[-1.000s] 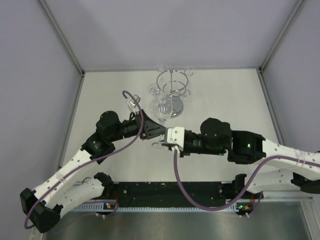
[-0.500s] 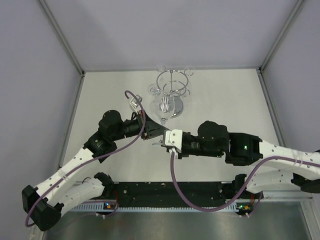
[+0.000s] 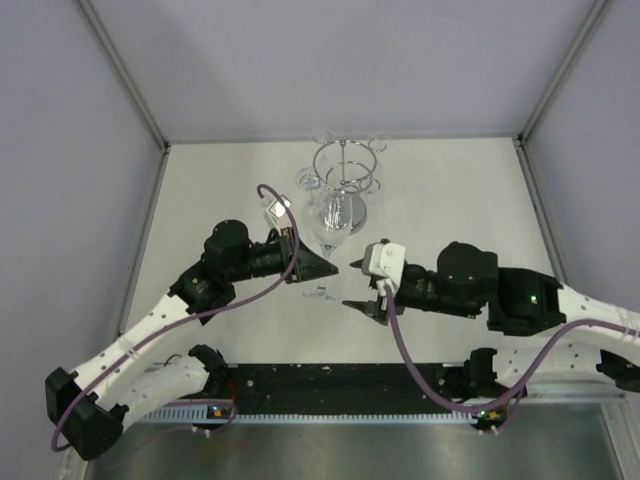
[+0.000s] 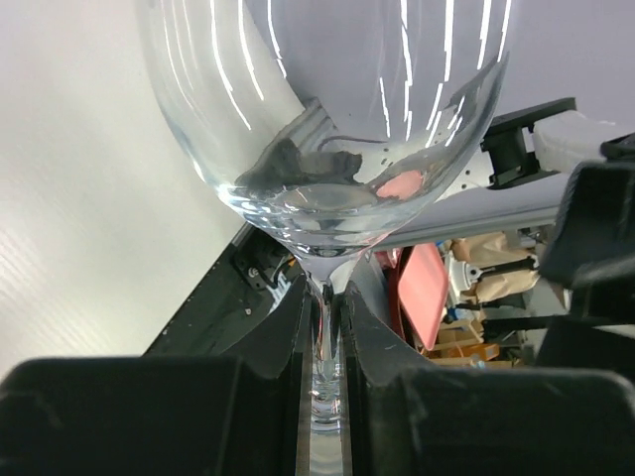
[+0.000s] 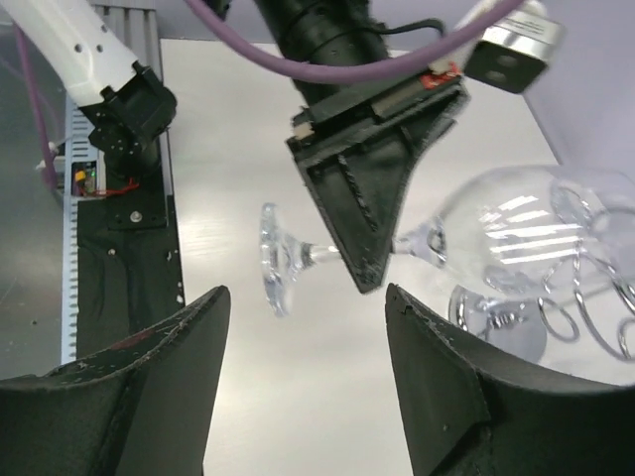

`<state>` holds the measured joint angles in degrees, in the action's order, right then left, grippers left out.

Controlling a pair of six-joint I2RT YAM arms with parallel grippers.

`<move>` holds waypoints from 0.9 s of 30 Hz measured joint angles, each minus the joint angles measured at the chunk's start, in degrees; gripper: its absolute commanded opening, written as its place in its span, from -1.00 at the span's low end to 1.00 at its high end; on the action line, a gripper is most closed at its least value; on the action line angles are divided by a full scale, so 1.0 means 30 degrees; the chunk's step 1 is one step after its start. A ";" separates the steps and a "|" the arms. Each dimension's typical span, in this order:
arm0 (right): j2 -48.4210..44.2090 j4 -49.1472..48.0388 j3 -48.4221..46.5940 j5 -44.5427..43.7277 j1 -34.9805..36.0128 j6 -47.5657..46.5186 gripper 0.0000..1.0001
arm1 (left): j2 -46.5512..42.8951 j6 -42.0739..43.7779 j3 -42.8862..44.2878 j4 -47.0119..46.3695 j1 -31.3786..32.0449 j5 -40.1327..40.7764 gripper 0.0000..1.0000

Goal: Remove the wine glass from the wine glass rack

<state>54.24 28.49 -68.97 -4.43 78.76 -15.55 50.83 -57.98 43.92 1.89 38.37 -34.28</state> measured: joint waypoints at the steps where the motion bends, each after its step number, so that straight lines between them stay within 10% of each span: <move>1: -0.0350 0.0605 -0.0328 -0.0481 0.0015 0.0342 0.27 | 0.0000 0.0452 0.0000 0.0138 0.0000 -0.0036 -1.00; 13: -0.0350 0.4583 -0.6018 -0.2375 -0.0539 0.2630 0.11 | -0.0044 0.7002 0.0437 0.4029 0.0058 -0.3526 -1.00; 27: 0.3687 0.5727 -0.8094 0.9464 -1.3012 0.8546 0.11 | -0.2987 1.3143 0.0845 0.9034 0.0831 -0.5763 -1.00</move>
<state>65.30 45.67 -93.25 23.97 39.72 10.09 41.87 -18.55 46.46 28.99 40.86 -51.57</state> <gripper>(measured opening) 0.548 0.148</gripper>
